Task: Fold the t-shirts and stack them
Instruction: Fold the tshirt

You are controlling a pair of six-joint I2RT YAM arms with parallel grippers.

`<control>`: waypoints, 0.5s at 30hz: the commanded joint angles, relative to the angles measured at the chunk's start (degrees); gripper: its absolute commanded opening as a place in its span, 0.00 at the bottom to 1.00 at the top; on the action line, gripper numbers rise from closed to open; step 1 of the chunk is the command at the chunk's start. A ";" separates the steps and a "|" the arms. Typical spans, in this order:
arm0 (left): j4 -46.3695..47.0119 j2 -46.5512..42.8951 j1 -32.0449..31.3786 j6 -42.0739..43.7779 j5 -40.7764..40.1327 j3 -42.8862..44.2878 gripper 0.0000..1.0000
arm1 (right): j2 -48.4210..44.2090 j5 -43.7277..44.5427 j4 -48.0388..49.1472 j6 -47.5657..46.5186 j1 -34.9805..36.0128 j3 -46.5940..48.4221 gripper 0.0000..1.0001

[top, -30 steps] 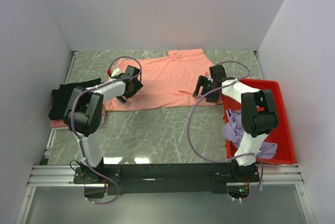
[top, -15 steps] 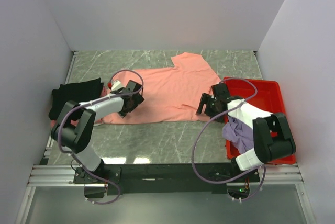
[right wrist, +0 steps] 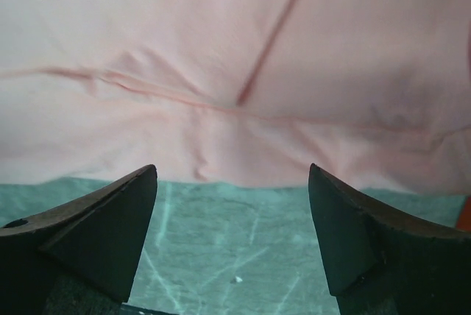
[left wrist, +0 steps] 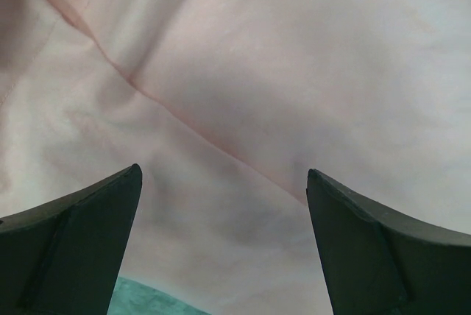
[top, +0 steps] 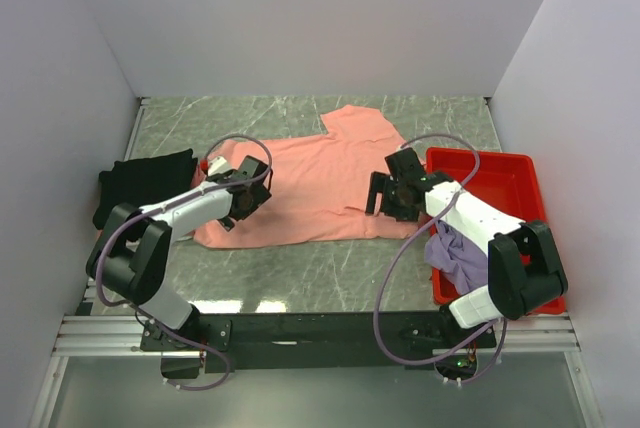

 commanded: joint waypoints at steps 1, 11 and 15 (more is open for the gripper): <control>-1.37 -3.60 -0.07 0.04 -3.28 4.10 0.99 | -0.06 2.80 -0.90 -2.35 0.11 5.33 0.89; -6.65 -9.57 1.24 -1.36 -9.17 5.52 1.00 | 9.96 -1.42 1.48 -4.02 0.37 11.30 0.70; -6.47 -13.00 3.79 -1.98 -7.77 0.79 1.00 | 13.21 -0.98 1.04 -4.11 0.46 11.84 0.67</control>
